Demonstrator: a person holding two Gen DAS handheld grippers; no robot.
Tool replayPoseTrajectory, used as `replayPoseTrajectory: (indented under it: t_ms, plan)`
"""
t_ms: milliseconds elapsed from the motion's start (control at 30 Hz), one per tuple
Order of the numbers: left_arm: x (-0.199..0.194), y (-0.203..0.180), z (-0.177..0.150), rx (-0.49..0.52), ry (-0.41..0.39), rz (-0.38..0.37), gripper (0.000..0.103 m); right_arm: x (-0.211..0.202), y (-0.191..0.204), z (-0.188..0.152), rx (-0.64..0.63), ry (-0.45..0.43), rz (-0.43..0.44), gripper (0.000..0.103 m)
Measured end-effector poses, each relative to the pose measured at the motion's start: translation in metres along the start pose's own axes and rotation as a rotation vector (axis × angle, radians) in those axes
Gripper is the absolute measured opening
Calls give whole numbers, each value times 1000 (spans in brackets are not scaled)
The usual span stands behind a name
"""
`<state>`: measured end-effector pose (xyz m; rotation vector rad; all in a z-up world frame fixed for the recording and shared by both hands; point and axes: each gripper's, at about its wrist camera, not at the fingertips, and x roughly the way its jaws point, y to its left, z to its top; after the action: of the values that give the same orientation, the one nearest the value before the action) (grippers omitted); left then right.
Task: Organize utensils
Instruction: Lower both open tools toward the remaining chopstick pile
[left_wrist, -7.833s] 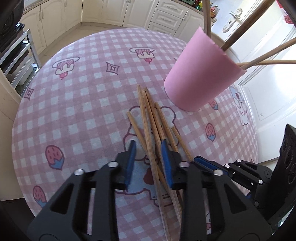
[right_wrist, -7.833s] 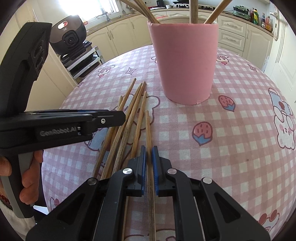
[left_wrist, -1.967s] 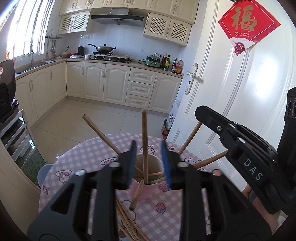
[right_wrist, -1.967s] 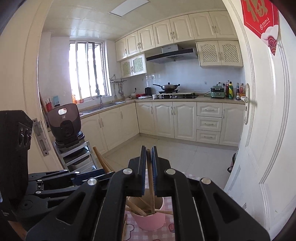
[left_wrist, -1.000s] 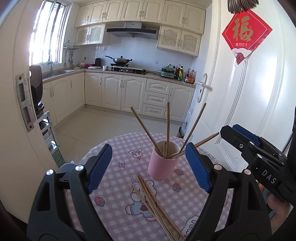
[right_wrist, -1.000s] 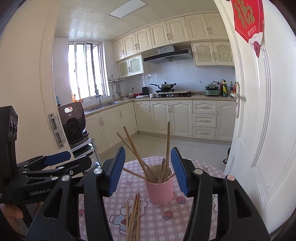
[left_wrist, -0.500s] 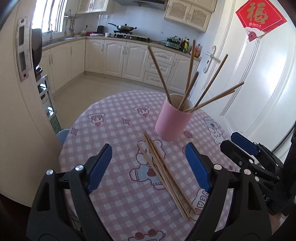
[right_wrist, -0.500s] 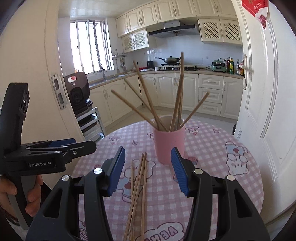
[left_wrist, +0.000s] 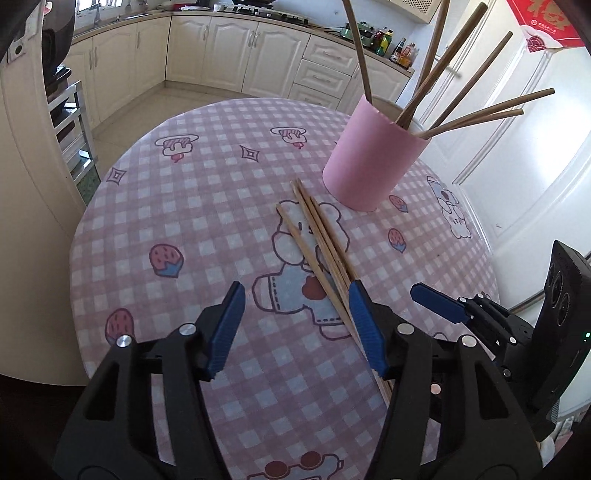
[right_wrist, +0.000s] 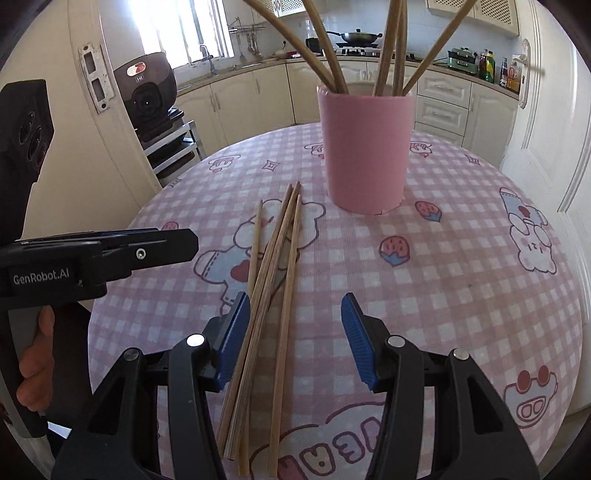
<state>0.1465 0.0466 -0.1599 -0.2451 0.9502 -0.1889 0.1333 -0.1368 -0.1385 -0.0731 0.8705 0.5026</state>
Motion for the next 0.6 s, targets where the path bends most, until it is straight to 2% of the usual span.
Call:
replayPoseTrajectory:
  t_ms: [333, 433, 500, 600]
  plan:
    - [13, 2, -4, -10, 26, 11, 58, 13, -2, -5, 3, 24, 3, 49]
    - [15, 2, -3, -13, 29, 14, 58, 16, 1, -3, -14, 25, -10, 49]
    - [17, 3, -3, -19, 33, 16, 58, 19, 5, -2, -55, 37, -64, 50]
    - [19, 3, -3, -18, 38, 18, 58, 20, 6, -4, -58, 46, -48, 50]
